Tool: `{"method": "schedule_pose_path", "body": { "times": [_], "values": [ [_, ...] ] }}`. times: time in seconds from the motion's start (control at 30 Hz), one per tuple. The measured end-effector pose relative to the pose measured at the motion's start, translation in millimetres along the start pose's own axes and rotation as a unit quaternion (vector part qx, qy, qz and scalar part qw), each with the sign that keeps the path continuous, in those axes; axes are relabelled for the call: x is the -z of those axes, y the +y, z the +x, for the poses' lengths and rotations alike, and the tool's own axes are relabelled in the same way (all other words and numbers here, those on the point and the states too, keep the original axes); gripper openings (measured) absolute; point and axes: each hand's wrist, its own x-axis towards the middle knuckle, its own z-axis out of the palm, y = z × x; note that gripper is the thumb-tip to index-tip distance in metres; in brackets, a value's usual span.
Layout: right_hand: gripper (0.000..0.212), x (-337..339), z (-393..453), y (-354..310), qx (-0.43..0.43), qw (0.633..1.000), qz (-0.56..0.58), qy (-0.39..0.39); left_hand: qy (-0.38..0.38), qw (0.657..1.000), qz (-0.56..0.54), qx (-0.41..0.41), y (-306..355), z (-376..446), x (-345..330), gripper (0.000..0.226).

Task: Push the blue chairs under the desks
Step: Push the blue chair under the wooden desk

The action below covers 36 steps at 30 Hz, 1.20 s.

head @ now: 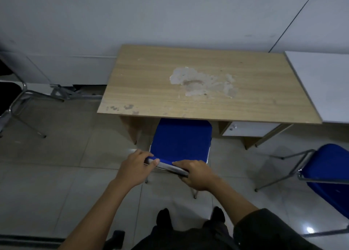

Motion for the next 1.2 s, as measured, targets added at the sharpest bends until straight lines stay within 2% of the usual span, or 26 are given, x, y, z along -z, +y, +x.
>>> {"method": "schedule_pose_path", "body": {
  "times": [0.2, 0.3, 0.37, 0.43, 0.5, 0.57, 0.67, 0.8, 1.0, 1.13, 1.2],
  "values": [
    [0.049, 43.6, -17.2, 49.8, 0.028, 0.998, -0.044, -0.031, 0.025, 0.999, 0.022, 0.001, 57.3, -6.8, -36.3, 0.045],
    [0.058, 42.5, -36.8, 65.3, -0.010, 0.996, -0.071, 0.047, 0.024, 0.999, 0.023, 0.026, 75.0, -5.2, -48.0, 0.054],
    [0.076, 26.1, -60.7, 66.5, -0.105, 0.982, 0.027, 0.152, 0.028, 0.997, -0.016, 0.066, 81.0, -4.7, -53.3, 0.070],
    [0.078, 8.7, -79.4, 64.5, -0.206, 0.937, 0.174, 0.220, 0.016, 0.992, -0.059, 0.106, 85.0, -4.7, -61.8, 0.088],
    [0.079, 3.9, -85.0, 62.8, -0.263, 0.894, 0.285, 0.224, 0.002, 0.988, -0.097, 0.122, 88.4, -6.1, -71.5, 0.101],
    [0.090, 9.9, -81.2, 66.8, -0.281, 0.877, 0.331, 0.206, 0.027, 0.982, -0.144, 0.119, 91.2, -3.8, -79.2, 0.104],
    [0.089, 15.4, -71.8, 73.2, -0.286, 0.867, 0.350, 0.210, 0.067, 0.973, -0.195, 0.106, 91.3, 1.9, -83.6, 0.101],
    [0.082, 15.9, -55.4, 77.2, -0.269, 0.861, 0.374, 0.215, 0.083, 0.971, -0.201, 0.096, 84.2, 18.2, -77.0, 0.086],
    [0.076, 33.6, -10.4, 86.6, -0.243, 0.872, 0.367, 0.215, 0.073, 0.971, -0.204, 0.100, 82.4, 61.6, -51.0, 0.080],
    [0.057, 50.2, 27.2, 96.2, -0.231, 0.883, 0.346, 0.215, 0.083, 0.970, -0.206, 0.102, 80.5, 97.6, -37.9, 0.073],
    [0.055, 58.5, 43.8, 101.0, -0.226, 0.887, 0.338, 0.221, 0.096, 0.968, -0.209, 0.104, 81.2, 112.9, -32.0, 0.071]
  ]
}}
